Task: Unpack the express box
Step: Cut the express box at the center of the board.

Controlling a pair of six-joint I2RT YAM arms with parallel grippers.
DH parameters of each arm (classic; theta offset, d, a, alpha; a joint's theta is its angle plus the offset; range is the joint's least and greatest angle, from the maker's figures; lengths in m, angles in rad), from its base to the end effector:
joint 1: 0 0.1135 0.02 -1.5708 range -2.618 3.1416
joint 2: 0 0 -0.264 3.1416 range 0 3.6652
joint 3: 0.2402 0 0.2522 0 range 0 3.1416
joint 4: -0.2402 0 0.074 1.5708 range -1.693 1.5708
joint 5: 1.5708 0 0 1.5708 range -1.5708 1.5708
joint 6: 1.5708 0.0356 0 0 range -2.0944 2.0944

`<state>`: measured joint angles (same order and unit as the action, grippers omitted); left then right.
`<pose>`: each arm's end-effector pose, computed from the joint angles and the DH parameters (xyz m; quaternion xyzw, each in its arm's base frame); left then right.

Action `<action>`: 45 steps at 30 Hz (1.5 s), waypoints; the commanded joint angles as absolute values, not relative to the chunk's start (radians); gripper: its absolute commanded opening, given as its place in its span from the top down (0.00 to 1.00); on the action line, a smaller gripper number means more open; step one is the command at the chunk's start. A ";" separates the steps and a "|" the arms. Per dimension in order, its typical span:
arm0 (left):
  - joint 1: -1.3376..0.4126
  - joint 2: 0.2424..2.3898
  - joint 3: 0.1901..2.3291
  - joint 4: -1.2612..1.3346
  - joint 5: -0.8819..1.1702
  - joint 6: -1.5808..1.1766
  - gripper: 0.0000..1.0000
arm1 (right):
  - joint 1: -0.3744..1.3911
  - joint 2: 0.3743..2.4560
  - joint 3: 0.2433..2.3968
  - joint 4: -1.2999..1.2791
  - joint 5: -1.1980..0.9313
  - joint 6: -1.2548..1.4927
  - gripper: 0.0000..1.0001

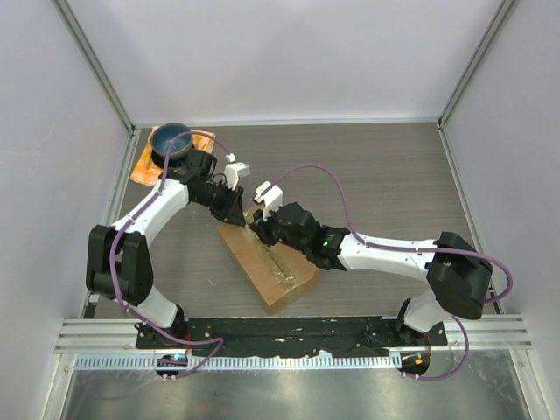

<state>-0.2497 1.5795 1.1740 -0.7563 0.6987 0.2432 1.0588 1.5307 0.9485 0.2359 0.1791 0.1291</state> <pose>0.2960 -0.0991 0.2431 0.2919 0.8753 -0.3358 0.1897 0.1768 0.3016 0.2557 -0.3194 0.7516 0.2597 0.5153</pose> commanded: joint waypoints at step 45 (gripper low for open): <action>-0.253 1.597 1.068 -0.657 0.483 0.285 1.00 | 1.242 1.391 0.914 -0.276 0.348 0.244 0.99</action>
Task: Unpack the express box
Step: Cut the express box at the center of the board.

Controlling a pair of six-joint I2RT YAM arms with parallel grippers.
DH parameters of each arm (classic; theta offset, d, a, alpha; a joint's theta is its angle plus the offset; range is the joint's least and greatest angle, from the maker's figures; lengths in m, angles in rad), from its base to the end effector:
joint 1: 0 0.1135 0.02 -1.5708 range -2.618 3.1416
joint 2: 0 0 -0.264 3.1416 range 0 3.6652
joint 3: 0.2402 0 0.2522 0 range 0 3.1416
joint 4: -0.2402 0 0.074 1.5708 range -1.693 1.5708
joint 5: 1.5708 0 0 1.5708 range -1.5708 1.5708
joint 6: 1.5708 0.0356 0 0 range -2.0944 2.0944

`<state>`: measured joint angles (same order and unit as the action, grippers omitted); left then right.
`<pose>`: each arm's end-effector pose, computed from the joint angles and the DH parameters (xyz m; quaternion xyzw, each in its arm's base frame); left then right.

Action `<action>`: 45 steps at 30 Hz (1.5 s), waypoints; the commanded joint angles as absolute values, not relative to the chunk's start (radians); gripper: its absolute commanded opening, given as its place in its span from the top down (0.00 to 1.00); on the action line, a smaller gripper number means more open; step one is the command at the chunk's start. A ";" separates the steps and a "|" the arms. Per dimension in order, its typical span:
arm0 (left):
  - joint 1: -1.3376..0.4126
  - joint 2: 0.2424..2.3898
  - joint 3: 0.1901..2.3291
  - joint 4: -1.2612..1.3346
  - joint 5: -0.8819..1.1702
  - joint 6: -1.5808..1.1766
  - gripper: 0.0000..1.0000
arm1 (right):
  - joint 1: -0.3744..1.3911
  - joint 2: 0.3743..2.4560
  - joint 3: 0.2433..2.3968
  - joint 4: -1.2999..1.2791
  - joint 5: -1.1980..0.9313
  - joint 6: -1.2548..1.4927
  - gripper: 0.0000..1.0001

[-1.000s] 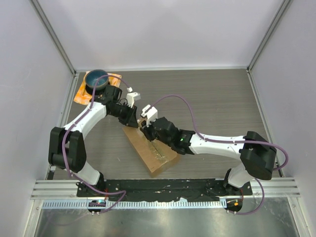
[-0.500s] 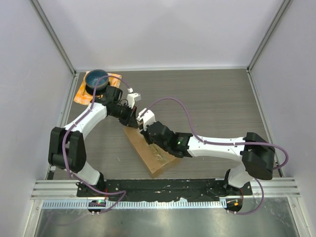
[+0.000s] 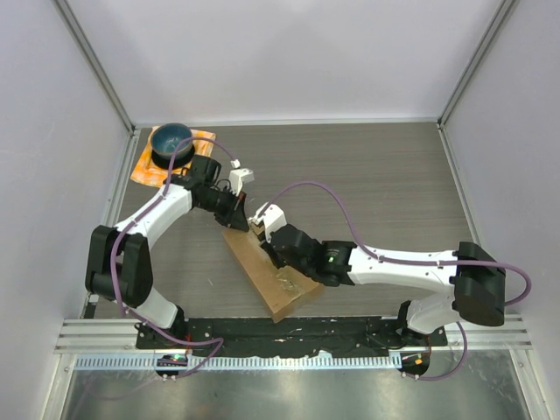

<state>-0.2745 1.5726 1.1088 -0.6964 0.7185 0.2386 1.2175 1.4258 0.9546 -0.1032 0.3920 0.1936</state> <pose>0.2888 -0.1057 0.2292 0.3019 0.8683 -0.3476 0.1846 0.1225 0.2928 0.2589 -0.3410 0.7967 0.1737 0.4677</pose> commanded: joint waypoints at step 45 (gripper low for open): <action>-0.253 1.615 1.097 -0.612 0.316 0.225 1.00 | 1.512 1.124 0.871 -0.603 0.492 0.643 0.99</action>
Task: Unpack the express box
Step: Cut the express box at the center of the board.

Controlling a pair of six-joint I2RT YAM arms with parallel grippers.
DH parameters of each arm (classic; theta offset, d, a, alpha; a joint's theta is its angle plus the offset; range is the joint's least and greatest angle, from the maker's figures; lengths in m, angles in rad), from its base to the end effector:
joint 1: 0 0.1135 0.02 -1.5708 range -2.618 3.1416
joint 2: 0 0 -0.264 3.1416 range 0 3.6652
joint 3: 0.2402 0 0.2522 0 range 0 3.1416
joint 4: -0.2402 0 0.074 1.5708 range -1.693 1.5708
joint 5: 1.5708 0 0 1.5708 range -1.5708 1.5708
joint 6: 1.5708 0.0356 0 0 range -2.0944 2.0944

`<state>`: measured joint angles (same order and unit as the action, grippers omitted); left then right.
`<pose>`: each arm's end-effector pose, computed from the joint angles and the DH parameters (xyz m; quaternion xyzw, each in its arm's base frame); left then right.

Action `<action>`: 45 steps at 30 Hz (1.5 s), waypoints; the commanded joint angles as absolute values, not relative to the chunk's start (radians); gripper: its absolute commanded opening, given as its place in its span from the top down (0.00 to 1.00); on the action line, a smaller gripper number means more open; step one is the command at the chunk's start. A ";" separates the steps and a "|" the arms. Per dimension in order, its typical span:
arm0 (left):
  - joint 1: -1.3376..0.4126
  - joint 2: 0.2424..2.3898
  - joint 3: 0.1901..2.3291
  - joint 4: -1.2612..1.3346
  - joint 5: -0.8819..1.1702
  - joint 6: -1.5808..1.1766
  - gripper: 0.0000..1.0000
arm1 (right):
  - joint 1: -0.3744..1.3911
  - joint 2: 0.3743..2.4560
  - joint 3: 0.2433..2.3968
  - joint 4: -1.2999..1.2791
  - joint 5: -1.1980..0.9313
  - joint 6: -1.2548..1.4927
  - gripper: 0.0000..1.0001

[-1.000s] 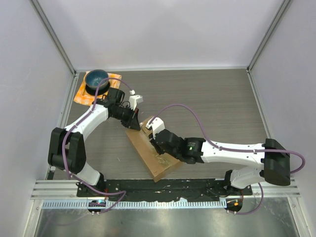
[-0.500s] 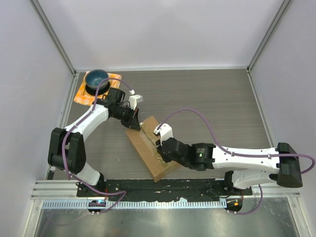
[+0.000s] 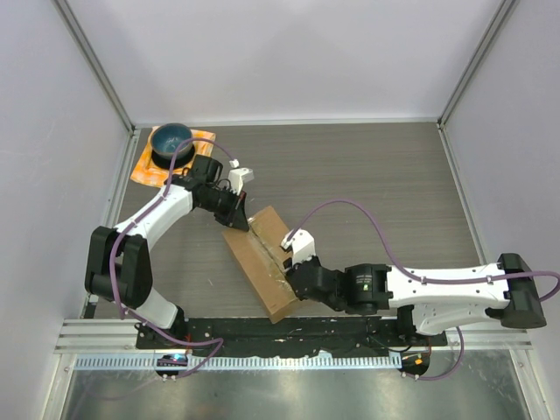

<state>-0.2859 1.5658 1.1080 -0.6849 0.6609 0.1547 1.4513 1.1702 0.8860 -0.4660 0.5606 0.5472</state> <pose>0.2887 -0.1076 0.2302 0.2692 0.8869 -0.3296 0.1797 0.0480 0.2412 0.2745 -0.2857 0.8409 0.1852 0.4207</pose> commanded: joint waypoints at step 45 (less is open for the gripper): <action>-0.299 1.411 1.170 -0.810 0.678 0.256 0.69 | 1.548 1.104 0.776 -0.299 0.759 0.413 0.99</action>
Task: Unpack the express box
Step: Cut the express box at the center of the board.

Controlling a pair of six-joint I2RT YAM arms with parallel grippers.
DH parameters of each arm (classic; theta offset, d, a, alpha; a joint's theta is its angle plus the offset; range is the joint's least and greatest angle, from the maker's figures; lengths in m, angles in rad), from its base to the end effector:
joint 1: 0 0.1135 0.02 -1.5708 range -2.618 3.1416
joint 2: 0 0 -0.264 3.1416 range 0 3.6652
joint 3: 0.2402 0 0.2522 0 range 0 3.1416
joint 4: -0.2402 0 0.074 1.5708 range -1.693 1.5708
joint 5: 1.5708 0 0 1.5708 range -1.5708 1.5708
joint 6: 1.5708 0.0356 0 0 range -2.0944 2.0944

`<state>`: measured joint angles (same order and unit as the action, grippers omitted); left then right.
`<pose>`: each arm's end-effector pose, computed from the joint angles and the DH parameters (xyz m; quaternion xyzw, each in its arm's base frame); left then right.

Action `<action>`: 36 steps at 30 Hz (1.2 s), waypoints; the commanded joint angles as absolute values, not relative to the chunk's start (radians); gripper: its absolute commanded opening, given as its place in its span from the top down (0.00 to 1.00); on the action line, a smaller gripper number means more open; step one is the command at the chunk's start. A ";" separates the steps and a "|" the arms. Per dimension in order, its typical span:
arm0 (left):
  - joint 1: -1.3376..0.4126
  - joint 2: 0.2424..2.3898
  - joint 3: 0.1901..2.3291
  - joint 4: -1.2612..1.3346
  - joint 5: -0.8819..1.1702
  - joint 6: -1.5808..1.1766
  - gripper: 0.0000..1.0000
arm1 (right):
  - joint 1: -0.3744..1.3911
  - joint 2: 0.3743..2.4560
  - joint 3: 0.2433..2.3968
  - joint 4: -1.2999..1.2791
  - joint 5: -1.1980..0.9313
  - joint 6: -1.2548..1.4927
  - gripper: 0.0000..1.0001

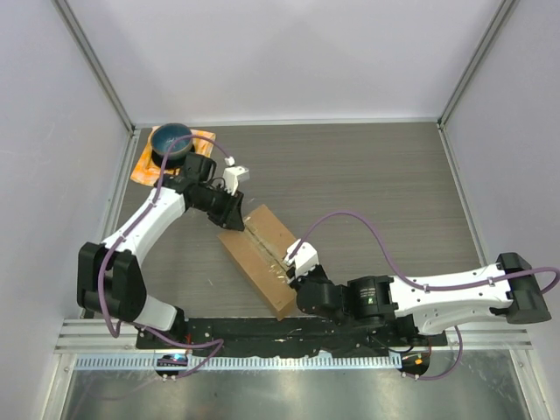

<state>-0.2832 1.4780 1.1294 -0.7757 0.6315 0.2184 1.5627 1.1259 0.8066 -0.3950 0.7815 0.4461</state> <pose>0.2732 -0.1014 0.2564 0.2967 0.8809 -0.3095 0.2005 0.0270 0.2326 0.2668 -0.3114 0.7972 0.1381 0.4984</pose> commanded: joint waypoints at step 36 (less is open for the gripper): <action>-0.600 1.419 0.824 -0.575 0.278 0.391 0.79 | 1.454 1.088 0.684 -0.118 0.693 0.399 0.99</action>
<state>-0.5823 1.3609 0.8989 -0.5018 0.3569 0.3511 1.4696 1.1004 0.7025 -0.1619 0.7040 0.3824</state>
